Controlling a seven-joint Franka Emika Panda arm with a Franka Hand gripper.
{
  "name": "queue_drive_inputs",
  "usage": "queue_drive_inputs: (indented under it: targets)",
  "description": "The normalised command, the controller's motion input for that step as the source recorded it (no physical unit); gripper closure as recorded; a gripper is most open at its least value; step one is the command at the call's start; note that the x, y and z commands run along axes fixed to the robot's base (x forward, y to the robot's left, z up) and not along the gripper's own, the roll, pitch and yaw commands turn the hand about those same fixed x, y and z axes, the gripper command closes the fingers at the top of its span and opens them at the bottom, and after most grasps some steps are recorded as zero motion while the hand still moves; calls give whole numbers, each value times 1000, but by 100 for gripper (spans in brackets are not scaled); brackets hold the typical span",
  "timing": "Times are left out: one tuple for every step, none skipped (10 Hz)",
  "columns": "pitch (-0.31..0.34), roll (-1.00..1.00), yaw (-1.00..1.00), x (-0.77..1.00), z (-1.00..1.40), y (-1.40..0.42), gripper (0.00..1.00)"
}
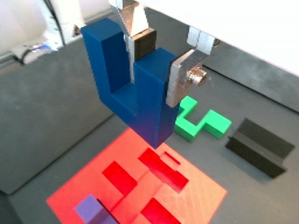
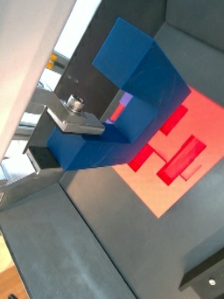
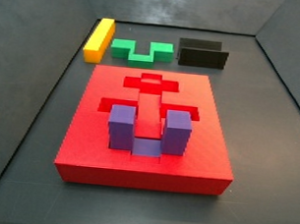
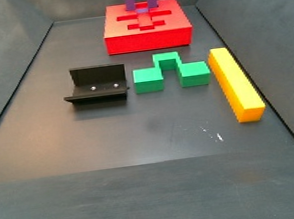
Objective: Pick up the blue object. Move up. Move to above the board. Insert the blue object.
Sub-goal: Insert the blue object.
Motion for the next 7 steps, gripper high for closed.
queue_drive_inputs:
  targets:
    - [-30,36,-189,977,-454,134,100]
    - [-31,50,-154,963,-443,140,100]
    - [-4,87,-100,823,-469,97,100]
    - [43,171,37,437,-574,0,100]
    - [69,247,100,271,-691,0,100]
    - [57,246,100,306,-703,0,100]
    - [53,241,51,374,-714,0,100]
